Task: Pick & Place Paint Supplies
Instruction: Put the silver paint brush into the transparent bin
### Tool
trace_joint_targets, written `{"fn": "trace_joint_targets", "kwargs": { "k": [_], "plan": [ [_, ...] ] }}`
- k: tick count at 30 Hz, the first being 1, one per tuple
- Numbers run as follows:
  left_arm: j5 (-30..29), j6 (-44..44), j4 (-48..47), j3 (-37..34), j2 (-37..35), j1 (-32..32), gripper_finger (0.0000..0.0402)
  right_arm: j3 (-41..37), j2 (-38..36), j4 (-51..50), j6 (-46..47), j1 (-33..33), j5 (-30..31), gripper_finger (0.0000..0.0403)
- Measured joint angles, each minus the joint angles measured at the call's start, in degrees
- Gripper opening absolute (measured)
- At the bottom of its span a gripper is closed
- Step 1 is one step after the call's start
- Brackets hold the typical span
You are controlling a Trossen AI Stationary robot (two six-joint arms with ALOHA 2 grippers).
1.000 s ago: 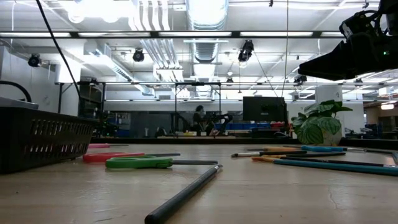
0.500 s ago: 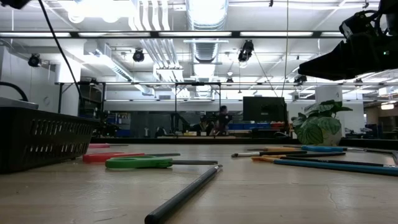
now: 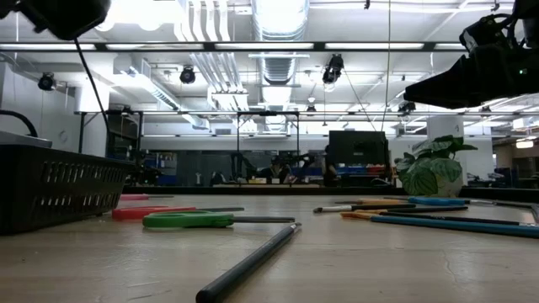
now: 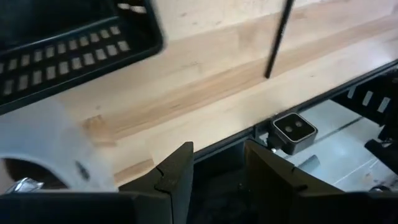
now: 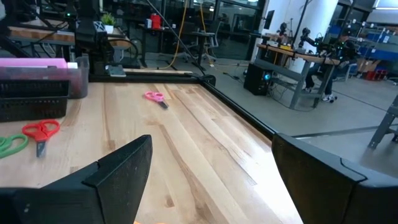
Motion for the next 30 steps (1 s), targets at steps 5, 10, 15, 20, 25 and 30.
{"fn": "trace_joint_targets", "kwargs": {
  "k": [5,10,15,20,25,30],
  "plan": [
    [-1.38,3.29,-8.65,8.14,5.08,1.72,0.0141,0.00,0.00,0.00,0.00,0.01,-0.01,0.0329],
    [-5.39,8.16,-16.90,17.97,12.02,3.45,0.0141,0.00,0.00,0.00,0.02,0.02,-0.02,0.0329],
    [-11.80,14.96,-20.37,26.24,19.14,4.99,0.0141,0.00,0.00,0.00,0.05,0.01,-0.01,0.0329],
    [-17.29,15.33,-20.17,29.43,23.65,6.54,0.0141,0.00,0.00,0.00,0.13,0.00,-0.02,0.0329],
    [-18.42,16.45,-17.76,29.53,26.13,7.47,0.0141,0.00,0.00,0.00,0.13,0.00,0.00,0.0329],
    [-21.25,15.47,-15.71,30.02,26.65,7.59,0.0141,0.00,0.00,0.00,0.10,0.01,-0.01,0.0329]
  ]
}}
